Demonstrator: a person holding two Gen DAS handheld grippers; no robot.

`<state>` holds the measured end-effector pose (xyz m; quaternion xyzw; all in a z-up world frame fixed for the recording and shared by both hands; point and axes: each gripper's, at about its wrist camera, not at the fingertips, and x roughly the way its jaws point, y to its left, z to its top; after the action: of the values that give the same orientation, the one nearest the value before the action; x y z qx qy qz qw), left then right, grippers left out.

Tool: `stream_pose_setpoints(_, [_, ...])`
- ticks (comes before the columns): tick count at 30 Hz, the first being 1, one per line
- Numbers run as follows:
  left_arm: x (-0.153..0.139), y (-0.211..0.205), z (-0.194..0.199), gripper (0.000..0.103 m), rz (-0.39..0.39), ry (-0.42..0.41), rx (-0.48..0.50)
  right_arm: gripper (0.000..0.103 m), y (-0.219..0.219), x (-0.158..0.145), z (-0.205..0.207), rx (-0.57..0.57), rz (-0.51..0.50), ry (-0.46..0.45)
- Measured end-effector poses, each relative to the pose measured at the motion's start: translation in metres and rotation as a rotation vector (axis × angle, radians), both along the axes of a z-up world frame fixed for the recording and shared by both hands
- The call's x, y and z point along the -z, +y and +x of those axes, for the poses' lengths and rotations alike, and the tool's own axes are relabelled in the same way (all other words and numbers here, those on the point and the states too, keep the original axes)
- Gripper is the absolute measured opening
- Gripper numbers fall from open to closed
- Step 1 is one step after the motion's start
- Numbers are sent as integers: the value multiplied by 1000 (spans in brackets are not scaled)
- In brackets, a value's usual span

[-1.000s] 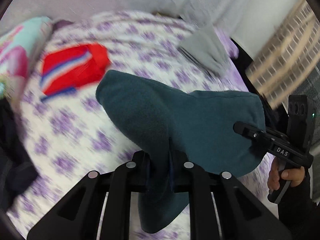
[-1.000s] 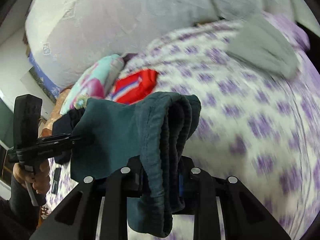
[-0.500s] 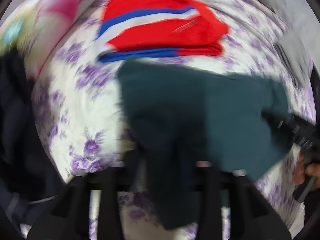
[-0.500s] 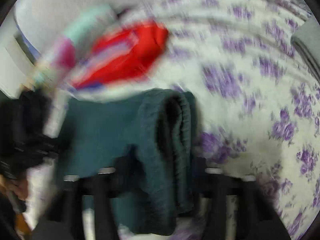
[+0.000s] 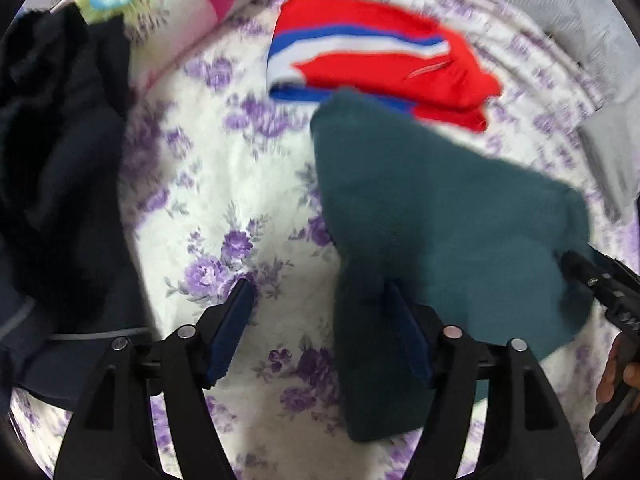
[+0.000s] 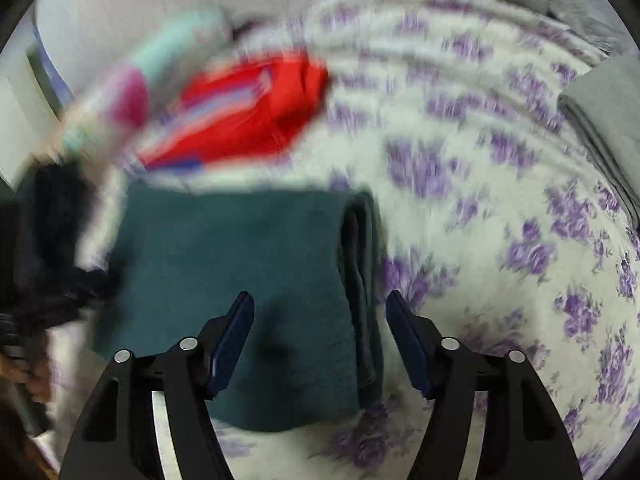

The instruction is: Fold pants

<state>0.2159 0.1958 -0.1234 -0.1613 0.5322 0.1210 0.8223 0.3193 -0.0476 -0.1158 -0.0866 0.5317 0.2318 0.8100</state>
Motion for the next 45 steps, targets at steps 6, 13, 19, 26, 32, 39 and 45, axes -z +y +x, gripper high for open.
stream_pose_setpoints(6, [-20,-9,-7,77,41,8,-42,76,-23,-45,-24,80,123,-42])
stream_pose_setpoints(13, [-79,-52,-55,87,137,-69,-24,87,-40,-100,-87,101,162,-167])
stream_pose_setpoints(19, [-104,-84,-95,96,151,-80,24,88,-45,-120,-131,91,136,-185])
stream_pose_setpoints(26, [-118,-100,-125,97,157,-86,48,92,-49,-133,-175,87,119,-222])
stream_pose_setpoints(32, [-123,-111,-144,97,165,-76,66,93,-53,-145,-198,86,132,-245])
stream_pose_setpoints(39, [-131,-119,-158,97,166,-88,76,93,-59,-149,-215,99,128,-252])
stream_pose_setpoints(45, [-139,-118,-167,98,148,-106,64,93,-61,-151,-226,93,129,-253])
